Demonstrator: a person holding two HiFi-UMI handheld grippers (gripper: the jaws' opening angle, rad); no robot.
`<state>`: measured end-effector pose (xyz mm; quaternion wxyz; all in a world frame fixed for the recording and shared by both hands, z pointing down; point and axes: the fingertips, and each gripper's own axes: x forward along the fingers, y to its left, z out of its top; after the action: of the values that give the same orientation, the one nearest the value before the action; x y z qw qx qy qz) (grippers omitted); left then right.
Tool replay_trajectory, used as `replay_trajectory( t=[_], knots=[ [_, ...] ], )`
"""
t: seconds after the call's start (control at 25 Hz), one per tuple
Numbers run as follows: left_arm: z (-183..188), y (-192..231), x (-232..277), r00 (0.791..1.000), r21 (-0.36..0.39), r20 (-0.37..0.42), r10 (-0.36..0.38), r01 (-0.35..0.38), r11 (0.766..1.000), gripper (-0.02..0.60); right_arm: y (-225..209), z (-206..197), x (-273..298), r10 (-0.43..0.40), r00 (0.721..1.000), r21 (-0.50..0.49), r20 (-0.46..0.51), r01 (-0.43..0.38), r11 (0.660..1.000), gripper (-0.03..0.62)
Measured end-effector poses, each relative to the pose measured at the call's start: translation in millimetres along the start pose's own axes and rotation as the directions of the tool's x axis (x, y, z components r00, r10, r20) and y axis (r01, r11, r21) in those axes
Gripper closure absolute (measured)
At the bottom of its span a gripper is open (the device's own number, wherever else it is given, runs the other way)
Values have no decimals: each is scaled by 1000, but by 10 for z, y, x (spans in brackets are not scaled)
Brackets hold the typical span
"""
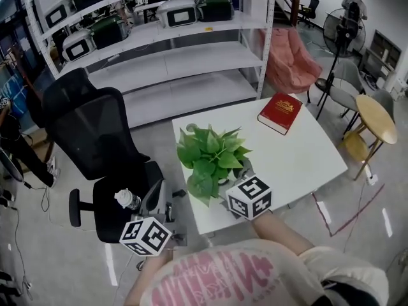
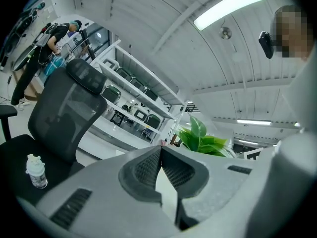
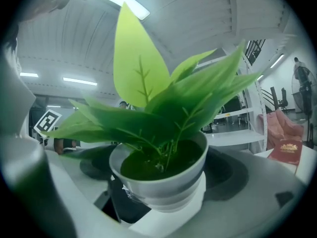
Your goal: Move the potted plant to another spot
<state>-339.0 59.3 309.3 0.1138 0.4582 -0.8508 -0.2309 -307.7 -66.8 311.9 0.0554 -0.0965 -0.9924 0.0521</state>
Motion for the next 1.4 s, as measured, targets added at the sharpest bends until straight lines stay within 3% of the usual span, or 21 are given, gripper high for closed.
replay_trajectory(
  t=[0.6, 1.4],
  knots=[
    [-98, 662, -364, 988, -7, -126, -86, 85, 996, 578, 311, -508, 65, -191, 982, 64, -6, 191, 979, 46],
    [-284, 925, -297, 930, -87, -259, -261, 247, 965, 578, 485, -1036, -6, -394, 911, 72, -120, 404, 912, 46]
  ],
)
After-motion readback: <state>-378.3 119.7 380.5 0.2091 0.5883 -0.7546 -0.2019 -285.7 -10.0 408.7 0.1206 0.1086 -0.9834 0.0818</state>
